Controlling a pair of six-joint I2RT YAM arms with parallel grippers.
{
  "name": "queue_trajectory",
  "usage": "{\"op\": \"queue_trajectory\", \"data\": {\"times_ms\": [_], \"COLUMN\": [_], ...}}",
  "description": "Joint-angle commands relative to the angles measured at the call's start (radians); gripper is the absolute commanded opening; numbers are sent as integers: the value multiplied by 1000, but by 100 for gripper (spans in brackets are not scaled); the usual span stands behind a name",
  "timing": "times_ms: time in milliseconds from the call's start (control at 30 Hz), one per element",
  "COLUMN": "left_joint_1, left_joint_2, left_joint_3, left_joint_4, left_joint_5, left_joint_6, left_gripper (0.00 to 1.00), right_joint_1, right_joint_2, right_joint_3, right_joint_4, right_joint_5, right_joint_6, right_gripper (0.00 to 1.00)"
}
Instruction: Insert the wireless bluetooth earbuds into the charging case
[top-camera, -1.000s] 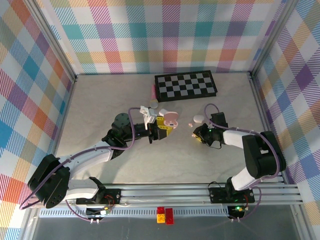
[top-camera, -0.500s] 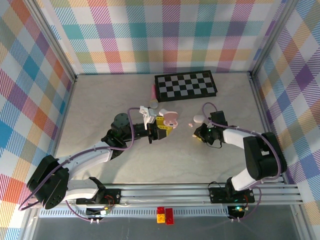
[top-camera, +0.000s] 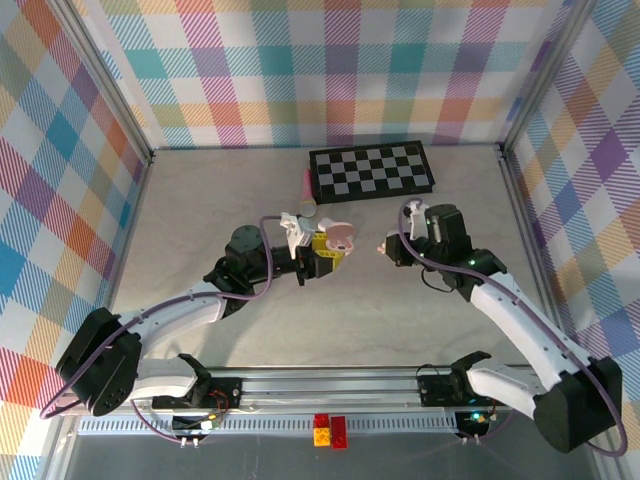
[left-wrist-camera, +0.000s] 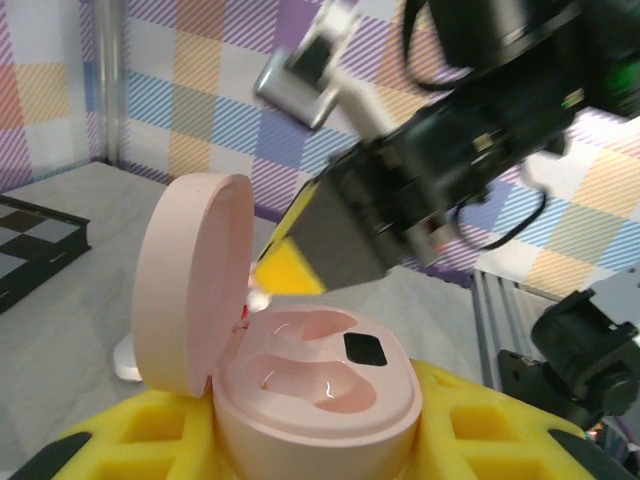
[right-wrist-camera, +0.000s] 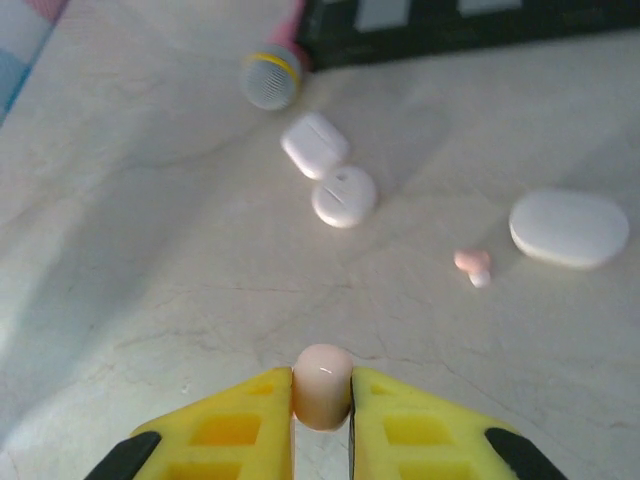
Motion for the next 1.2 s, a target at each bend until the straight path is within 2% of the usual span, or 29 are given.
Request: {"op": "queue_trajectory", "data": {"times_ms": [0, 200, 467, 800, 1167], "left_joint_1": [17, 19, 19, 19, 19], "left_joint_2": [24, 68, 81, 61, 34], "left_joint_3": [-17, -19, -3, 9, 23], "left_joint_4": [60, 111, 107, 82, 39], "left_joint_5": [-61, -100, -73, -15, 16], "left_joint_6": [65, 92, 113, 116, 122], "left_gripper": [36, 35, 35, 35, 35], "right_joint_1": [58, 191, 306, 316, 316], "right_joint_2": [-22, 5, 81, 155, 184], "right_joint_3": [89, 238, 355, 402, 412], "right_joint_4": [-124, -202, -228, -235, -243], "right_joint_5": [66, 109, 139, 200, 156], "right_joint_6": [-156, -277, -347, -383, -385], "right_gripper": [18, 18, 19, 18, 18]}}
